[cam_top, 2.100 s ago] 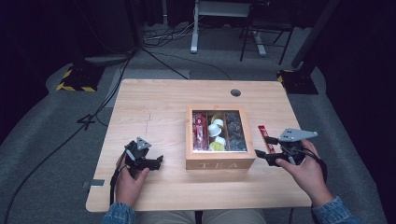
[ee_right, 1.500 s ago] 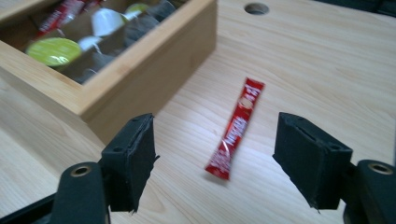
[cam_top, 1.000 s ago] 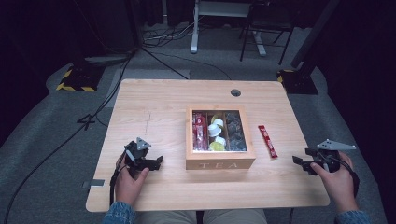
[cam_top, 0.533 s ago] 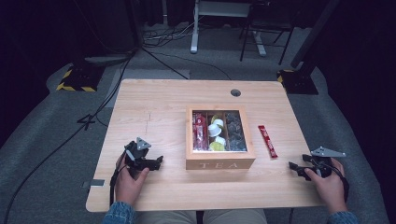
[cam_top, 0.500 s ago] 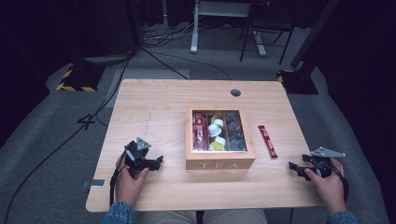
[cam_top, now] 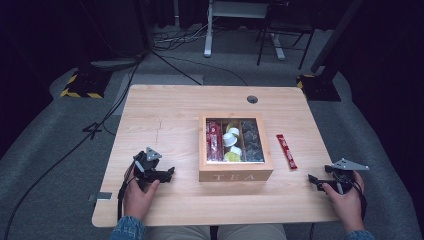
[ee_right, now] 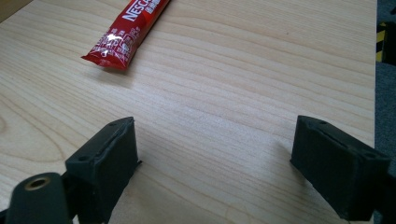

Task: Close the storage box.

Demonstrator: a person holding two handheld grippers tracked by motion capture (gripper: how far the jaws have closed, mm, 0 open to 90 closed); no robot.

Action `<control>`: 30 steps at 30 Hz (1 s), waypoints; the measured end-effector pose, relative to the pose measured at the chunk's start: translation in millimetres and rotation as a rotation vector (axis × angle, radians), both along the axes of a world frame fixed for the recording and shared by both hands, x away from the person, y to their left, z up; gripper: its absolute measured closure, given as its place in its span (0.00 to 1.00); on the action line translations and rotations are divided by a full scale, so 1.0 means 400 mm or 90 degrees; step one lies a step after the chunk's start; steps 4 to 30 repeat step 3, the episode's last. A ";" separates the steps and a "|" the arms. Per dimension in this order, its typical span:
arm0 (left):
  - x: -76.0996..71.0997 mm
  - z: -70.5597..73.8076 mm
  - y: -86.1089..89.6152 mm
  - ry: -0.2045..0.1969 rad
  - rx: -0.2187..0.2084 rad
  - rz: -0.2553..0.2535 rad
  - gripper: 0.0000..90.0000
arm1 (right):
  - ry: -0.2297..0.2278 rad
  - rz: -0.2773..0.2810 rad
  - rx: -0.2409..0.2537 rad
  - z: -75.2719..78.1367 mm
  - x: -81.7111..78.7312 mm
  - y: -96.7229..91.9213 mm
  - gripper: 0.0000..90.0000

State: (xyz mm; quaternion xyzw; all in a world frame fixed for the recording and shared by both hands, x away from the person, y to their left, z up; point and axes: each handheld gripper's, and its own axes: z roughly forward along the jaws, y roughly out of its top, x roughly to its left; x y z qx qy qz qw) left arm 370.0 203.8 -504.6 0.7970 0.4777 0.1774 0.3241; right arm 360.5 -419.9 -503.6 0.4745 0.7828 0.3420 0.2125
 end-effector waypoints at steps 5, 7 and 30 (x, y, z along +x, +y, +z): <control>0.000 0.000 0.000 0.000 0.000 0.000 0.11 | -0.002 -0.001 -0.001 0.000 0.000 0.001 0.15; 0.000 0.000 0.000 0.000 0.000 0.000 0.11 | -0.002 -0.001 -0.001 0.000 0.000 0.001 0.15; 0.000 0.000 0.000 0.000 0.000 0.000 0.11 | -0.002 -0.001 -0.001 0.000 0.000 0.001 0.15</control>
